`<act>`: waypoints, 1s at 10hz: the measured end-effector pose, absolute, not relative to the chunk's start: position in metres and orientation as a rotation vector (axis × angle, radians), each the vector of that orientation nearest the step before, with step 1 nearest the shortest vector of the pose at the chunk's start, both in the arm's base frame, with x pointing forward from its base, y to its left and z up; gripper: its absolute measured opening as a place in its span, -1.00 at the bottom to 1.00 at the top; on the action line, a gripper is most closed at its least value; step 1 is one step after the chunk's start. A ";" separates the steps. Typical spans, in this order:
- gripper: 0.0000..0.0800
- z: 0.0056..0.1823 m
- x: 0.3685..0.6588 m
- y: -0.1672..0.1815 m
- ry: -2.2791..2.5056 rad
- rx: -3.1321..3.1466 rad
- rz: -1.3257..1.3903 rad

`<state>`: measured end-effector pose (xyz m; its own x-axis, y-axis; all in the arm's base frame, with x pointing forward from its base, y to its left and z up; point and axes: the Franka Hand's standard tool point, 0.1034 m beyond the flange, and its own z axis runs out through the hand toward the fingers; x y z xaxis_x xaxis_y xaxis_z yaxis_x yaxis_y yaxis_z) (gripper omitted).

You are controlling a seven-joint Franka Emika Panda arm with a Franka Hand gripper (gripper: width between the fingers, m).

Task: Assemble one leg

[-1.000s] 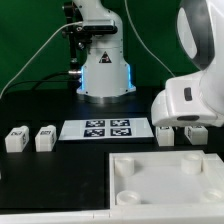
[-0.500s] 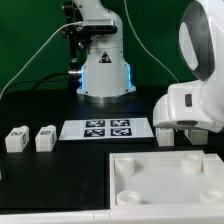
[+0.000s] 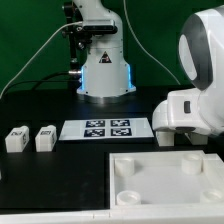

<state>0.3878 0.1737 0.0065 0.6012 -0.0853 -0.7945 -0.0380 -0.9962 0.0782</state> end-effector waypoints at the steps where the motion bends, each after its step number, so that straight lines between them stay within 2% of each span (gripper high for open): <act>1: 0.62 0.006 0.388 0.174 -0.106 2.764 -1.375; 3: -0.01 0.006 0.388 0.173 -0.106 2.763 -1.376; 4: -0.01 0.006 0.388 0.173 -0.106 2.763 -1.376; 5: -0.27 0.006 0.388 0.173 -0.106 2.763 -1.376; 10: -0.27 0.006 0.388 0.173 -0.106 2.763 -1.376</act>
Offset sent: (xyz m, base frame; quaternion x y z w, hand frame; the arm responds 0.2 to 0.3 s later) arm 0.0000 0.0000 0.0000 0.0000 0.0000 0.0000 1.0000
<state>0.3876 0.1734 0.0060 0.6009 -0.0850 -0.7948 -0.0381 -0.9962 0.0778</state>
